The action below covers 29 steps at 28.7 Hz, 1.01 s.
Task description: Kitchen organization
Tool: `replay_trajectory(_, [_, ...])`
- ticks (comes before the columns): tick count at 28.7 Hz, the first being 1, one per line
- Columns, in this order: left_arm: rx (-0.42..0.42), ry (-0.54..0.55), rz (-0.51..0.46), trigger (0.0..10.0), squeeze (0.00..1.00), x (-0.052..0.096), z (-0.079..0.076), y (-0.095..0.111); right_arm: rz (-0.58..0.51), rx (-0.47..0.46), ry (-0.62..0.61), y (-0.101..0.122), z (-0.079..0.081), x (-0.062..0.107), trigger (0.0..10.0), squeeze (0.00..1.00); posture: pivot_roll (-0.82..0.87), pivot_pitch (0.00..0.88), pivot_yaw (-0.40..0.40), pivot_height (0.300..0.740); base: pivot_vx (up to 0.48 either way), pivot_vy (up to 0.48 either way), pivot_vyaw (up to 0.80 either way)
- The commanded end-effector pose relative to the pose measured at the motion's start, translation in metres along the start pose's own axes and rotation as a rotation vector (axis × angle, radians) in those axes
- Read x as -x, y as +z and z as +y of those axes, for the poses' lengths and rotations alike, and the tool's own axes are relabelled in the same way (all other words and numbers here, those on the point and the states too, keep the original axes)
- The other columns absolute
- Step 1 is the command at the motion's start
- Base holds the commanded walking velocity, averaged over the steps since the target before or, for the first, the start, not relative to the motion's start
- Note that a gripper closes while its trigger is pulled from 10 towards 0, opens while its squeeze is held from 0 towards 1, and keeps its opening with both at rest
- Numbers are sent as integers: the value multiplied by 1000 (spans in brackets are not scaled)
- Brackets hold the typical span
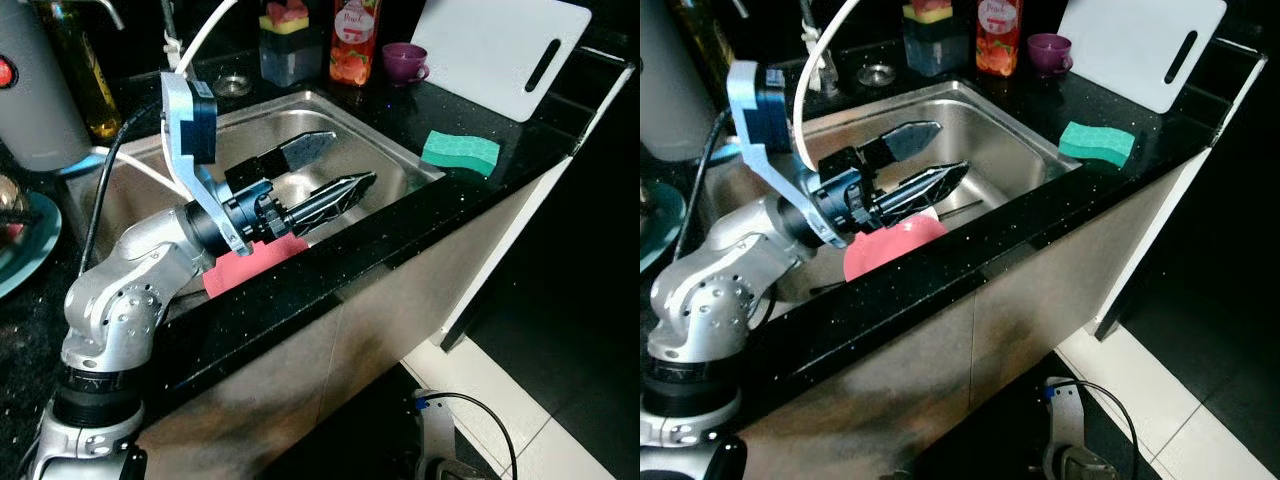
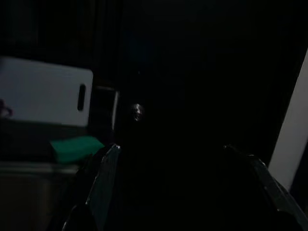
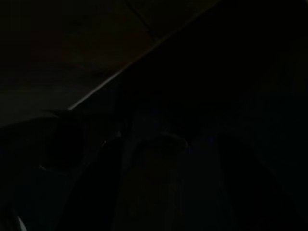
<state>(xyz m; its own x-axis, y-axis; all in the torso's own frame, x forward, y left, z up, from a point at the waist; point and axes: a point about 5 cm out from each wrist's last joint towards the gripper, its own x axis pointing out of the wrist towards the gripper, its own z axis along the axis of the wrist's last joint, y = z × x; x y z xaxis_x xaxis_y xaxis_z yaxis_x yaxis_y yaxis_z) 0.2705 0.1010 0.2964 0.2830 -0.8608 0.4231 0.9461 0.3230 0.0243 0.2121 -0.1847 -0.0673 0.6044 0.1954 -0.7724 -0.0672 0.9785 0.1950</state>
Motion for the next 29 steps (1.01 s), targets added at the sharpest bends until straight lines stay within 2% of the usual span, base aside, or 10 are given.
replay_trajectory(1, [10,-23,-15,10000,0,-1,-5,2,23,0,-4,-7,-1,1,10000,0,47,94,-17,740,-442,0,0])
replay_trajectory(10, [38,-43,-34,10000,0,-2,-8,5,15,-5,-4,-6,-1,1,10000,0,45,94,-14,740,-460,0,0])
replay_trajectory(22, [75,-29,-17,10000,0,3,-7,-5,9,-5,-5,-4,-3,1,10000,0,40,93,-17,740,-428,0,0])
replay_trajectory(25, [140,-81,55,10000,0,19,-13,-23,7,-3,-8,-3,-3,1,10000,0,41,94,-18,740,-100,0,0])
replay_trajectory(26, [140,-81,55,10000,0,19,-13,-23,7,-3,-8,-3,-3,1,10000,0,41,94,-18,740,0,0,0])
replay_trajectory(27, [157,-72,113,10000,0,29,-12,-34,6,-2,-9,-3,-3,1,10000,0,41,95,-19,740,0,0,0])
replay_trajectory(29, [197,57,245,10000,0,55,2,-63,7,1,-10,-3,-3,1,10000,0,44,93,-18,740,0,0,0])
